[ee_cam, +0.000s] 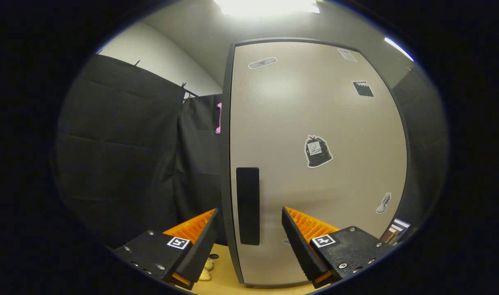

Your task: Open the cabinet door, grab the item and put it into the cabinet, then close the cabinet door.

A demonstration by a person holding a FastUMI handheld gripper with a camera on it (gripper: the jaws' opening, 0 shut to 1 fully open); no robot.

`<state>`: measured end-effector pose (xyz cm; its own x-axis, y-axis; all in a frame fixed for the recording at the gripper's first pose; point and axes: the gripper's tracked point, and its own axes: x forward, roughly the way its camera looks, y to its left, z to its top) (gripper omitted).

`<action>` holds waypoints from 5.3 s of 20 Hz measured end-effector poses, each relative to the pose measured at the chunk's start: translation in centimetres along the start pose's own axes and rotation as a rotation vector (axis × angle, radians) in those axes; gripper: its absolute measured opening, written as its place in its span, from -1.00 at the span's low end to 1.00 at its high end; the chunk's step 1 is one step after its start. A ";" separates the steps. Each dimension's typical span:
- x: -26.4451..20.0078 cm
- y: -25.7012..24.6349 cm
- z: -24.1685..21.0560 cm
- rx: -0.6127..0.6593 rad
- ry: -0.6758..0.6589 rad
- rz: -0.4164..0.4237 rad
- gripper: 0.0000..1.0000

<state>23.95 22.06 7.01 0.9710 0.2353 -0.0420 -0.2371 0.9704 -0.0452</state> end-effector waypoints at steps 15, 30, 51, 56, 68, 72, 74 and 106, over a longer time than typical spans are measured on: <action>2.8 0.2 -3.3 0.014 0.137 0.008 -0.50; 0.5 0.0 -3.2 0.061 0.147 0.169 -0.50; 1.9 -2.6 -4.5 0.119 0.168 0.309 -0.50; 1.9 -3.2 -4.5 0.134 0.159 0.314 -0.50; 0.7 -4.9 -4.0 0.131 0.130 0.226 -0.51; -0.4 -5.7 -3.6 0.131 0.119 0.182 -0.51; -0.9 -6.3 -3.4 0.130 0.114 0.156 -0.51; -8.1 -11.0 0.8 -0.023 -0.141 -0.191 -0.11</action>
<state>18.69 9.52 8.62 0.9926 0.0541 0.1090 -0.0476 0.9970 -0.0613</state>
